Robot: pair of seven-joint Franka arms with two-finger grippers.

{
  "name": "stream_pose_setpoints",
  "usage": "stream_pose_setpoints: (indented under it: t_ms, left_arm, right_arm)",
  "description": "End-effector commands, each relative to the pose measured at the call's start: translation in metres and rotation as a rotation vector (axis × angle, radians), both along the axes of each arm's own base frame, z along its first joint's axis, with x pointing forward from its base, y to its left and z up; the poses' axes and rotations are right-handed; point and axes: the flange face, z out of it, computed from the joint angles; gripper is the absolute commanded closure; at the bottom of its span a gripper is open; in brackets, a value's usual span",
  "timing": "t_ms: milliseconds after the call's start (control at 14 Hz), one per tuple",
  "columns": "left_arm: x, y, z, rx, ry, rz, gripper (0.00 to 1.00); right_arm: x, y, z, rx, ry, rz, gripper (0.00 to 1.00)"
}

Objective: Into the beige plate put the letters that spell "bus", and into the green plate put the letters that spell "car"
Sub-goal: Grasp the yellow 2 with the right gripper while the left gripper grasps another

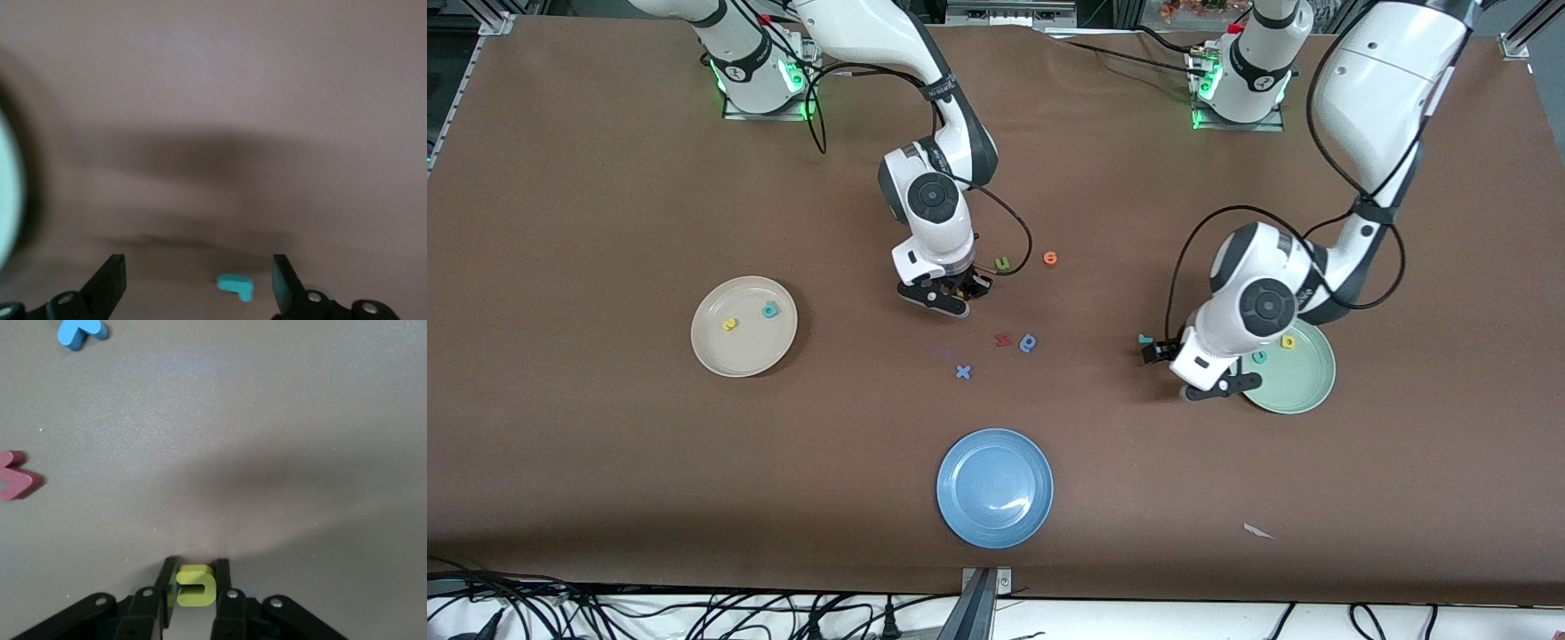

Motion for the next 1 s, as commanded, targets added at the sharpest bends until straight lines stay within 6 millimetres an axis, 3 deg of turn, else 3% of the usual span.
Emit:
stream_pose_setpoints:
  t_ms: [0,214,427,499,641,926]
  left_arm:
    - [-0.021,-0.012,-0.013,0.003,-0.026,0.002,0.05]
    - [-0.051,-0.017,-0.019,0.037,-0.055,-0.067,0.09]
    - [-0.060,-0.030,-0.021,0.041,-0.049,-0.090,0.13]
    - [-0.060,-0.030,-0.021,0.041,-0.049,-0.089,0.17]
    - [-0.060,-0.030,-0.021,0.042,-0.049,-0.089,0.26]
    - [-0.053,-0.027,-0.018,0.040,-0.059,-0.082,0.35]
  right_arm:
    - [0.001,-0.001,0.002,-0.007,0.032,0.035,0.90]
    - [0.036,-0.043,0.040,-0.042,0.064,0.124,0.90]
    - [0.074,-0.104,0.067,-0.088,0.095,0.279,0.90]
    - [0.091,-0.135,0.072,-0.095,0.102,0.333,0.90]
    - [0.113,-0.191,0.068,-0.086,0.138,0.406,0.90]
    - [0.129,-0.266,0.060,-0.079,0.170,0.556,0.90]
